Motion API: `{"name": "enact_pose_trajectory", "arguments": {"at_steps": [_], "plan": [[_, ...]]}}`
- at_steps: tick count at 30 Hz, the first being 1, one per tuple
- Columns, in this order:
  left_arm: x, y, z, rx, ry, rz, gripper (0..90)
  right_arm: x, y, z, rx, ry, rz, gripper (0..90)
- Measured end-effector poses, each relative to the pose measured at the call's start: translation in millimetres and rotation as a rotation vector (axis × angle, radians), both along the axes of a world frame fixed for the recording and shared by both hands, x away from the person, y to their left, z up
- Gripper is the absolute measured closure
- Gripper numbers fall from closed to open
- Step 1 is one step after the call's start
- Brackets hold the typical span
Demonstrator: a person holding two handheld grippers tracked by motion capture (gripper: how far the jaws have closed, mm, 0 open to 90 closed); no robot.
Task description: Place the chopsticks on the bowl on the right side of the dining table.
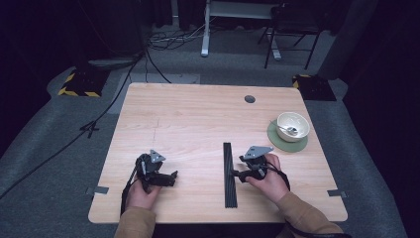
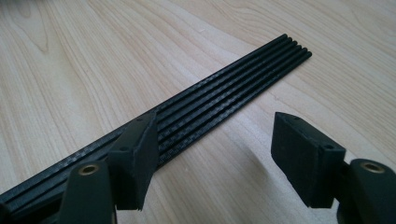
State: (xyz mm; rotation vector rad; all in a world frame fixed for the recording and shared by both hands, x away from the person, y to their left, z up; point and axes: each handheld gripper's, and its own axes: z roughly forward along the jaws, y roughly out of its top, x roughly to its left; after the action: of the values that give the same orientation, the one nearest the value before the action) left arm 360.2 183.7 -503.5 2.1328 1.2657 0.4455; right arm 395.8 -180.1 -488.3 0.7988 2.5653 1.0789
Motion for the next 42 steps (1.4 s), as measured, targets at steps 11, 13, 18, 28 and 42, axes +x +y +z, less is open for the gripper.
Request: {"name": "enact_pose_trajectory", "arguments": {"at_steps": [11,13,18,28,42], "plan": [[0.1,0.0,-0.1,-0.002,0.002,-0.002,0.4,-0.9,1.0,-3.4,-0.004,0.015,-0.01,32.4],[0.1,0.0,-0.1,-0.002,0.002,-0.001,0.4,-0.2,-0.8,-3.3,-0.024,0.003,-0.002,32.4],[0.0,0.0,0.0,-0.001,0.001,-0.001,0.4,0.4,-4.4,-3.1,-0.02,0.009,-0.018,32.5],[0.1,0.0,0.0,-0.001,0.001,-0.001,0.4,-6.1,-1.6,-3.9,-0.02,0.027,-0.003,38.9],[0.1,-0.1,-0.1,-0.002,0.001,-0.002,0.4,4.5,-32.8,0.5,-0.034,0.077,-0.049,73.3]]}}
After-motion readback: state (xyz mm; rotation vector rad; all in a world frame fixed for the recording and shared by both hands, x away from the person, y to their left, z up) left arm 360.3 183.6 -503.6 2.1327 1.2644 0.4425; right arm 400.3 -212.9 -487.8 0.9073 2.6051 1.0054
